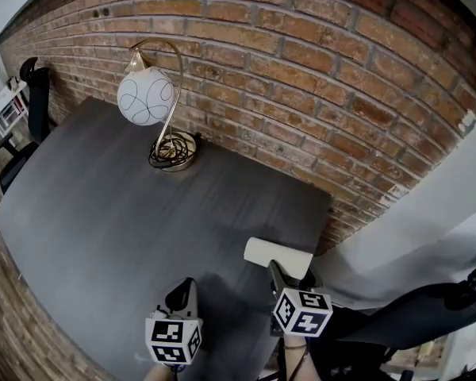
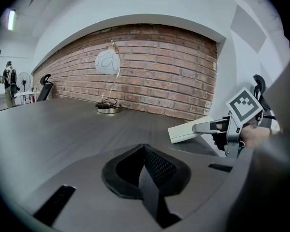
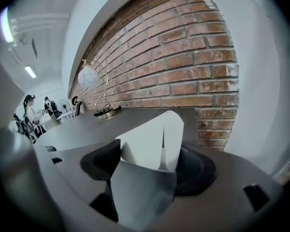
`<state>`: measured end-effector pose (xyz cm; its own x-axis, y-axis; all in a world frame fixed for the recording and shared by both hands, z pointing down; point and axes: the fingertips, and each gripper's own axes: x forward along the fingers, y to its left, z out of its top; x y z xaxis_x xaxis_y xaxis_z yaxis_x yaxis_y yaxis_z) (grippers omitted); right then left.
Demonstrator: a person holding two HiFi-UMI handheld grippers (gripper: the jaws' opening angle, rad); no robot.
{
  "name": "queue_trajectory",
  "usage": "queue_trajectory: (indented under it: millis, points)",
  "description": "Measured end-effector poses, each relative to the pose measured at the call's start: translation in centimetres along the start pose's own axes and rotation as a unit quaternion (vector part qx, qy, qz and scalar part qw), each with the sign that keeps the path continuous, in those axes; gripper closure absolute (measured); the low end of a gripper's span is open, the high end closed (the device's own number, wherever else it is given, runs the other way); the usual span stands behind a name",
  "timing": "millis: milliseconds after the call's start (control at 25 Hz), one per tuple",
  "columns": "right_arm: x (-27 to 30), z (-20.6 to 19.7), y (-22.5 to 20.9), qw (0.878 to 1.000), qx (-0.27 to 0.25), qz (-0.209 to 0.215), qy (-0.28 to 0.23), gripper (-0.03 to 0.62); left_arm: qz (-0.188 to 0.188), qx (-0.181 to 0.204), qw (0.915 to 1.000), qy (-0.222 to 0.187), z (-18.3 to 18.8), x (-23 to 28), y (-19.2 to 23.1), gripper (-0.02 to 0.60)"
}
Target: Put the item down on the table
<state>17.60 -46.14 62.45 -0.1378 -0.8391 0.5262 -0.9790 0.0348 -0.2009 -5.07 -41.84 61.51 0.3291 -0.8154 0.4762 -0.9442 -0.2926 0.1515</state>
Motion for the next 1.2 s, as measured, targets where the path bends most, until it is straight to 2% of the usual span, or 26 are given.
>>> queue_trajectory:
  millis: [120, 400, 600, 800, 1200]
  points:
    - [-0.1, 0.0, -0.1, 1.000, -0.014, 0.000, 0.002, 0.269, 0.001, 0.000, 1.0000, -0.001, 0.0, 0.0, -0.1, 0.563]
    - [-0.7, -0.9, -1.6, 1.000, 0.026, -0.004, 0.013, 0.255, -0.001, 0.000, 1.0000, -0.002, 0.2, -0.2, -0.5, 0.563]
    - [-0.8, -1.2, -1.8, 1.000, 0.011, -0.005, 0.017, 0.246, -0.003, 0.004, 1.0000, -0.003, 0.1, -0.2, -0.9, 0.563]
    - [0.2, -1.5, -0.7, 0.999, 0.023, 0.030, 0.032, 0.243, -0.003, 0.004, 1.0000, -0.002, -0.2, -0.3, -1.0, 0.563]
    - [2.2, -1.4, 1.9, 0.997, -0.055, 0.037, 0.045, 0.237, 0.011, 0.004, 0.9999, 0.000, -0.5, -0.7, -0.1, 0.563]
